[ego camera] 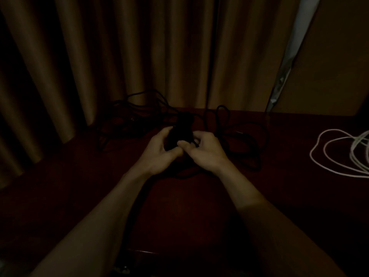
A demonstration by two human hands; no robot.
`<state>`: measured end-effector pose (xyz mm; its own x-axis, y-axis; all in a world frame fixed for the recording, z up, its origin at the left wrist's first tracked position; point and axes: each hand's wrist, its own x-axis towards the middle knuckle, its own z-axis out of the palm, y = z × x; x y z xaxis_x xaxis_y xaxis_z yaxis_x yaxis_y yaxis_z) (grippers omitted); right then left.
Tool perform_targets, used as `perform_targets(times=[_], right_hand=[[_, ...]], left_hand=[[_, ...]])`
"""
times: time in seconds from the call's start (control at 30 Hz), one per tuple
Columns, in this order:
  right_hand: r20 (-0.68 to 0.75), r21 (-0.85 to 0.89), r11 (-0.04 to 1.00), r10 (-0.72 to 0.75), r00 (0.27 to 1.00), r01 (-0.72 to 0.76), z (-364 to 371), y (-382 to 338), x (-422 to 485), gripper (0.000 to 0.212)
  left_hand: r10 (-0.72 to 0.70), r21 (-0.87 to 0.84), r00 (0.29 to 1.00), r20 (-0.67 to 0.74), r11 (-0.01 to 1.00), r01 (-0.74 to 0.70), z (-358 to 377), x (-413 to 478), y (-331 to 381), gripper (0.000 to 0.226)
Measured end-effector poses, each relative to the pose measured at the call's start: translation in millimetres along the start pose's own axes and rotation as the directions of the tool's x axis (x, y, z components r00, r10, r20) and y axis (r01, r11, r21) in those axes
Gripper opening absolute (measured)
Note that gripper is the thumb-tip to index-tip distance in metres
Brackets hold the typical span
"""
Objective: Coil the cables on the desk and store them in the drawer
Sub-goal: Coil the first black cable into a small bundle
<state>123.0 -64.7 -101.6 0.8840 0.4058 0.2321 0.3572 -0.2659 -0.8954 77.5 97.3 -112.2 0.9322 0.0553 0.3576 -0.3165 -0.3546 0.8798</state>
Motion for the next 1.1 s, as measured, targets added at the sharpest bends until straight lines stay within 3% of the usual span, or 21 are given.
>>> perform_targets(times=[0.1,0.27,0.37,0.47,0.57,0.77,0.87,1.1], right_hand=[[-0.01,-0.087,0.996,-0.028,1.0,0.027,-1.5,5.8,0.1,0.009],[0.001,-0.03,0.999,-0.02,1.0,0.02,-5.7,7.0,-0.1,0.005],[-0.014,-0.213,0.977,-0.035,0.999,0.031,-8.6,7.1,-1.3,0.008],[-0.025,-0.42,0.908,-0.022,0.999,0.009,-11.5,5.6,-1.6,0.031],[-0.041,-0.558,0.83,-0.045,0.998,0.014,-14.3,1.1,-4.2,0.029],[0.081,-0.32,0.935,-0.132,0.988,0.151,-4.6,-0.3,-7.8,0.018],[0.075,-0.345,0.925,-0.144,0.987,0.162,-2.4,-1.2,-6.9,0.027],[0.097,-0.36,0.92,-0.126,0.987,0.153,-3.6,2.7,-3.3,0.024]], left_hand=[[-0.056,-0.068,0.998,-0.037,0.996,0.053,-5.7,1.2,1.1,0.034],[-0.059,-0.082,0.996,-0.068,0.995,0.054,-7.9,-1.3,0.5,0.03],[-0.09,-0.083,0.995,-0.052,0.993,0.085,-7.3,-2.4,-0.5,0.033],[-0.083,-0.061,0.996,-0.009,0.995,0.083,-7.2,-4.4,1.9,0.038],[-0.053,0.0,0.998,-0.031,0.999,0.053,-6.2,-3.0,1.3,0.035],[-0.082,0.015,0.99,-0.117,0.996,0.084,-2.4,-5.5,3.6,0.044],[-0.089,0.056,0.988,-0.126,0.994,0.097,-1.5,-6.9,3.4,0.049],[-0.112,-0.005,0.983,-0.144,0.994,0.113,-0.7,-4.8,3.1,0.05]])
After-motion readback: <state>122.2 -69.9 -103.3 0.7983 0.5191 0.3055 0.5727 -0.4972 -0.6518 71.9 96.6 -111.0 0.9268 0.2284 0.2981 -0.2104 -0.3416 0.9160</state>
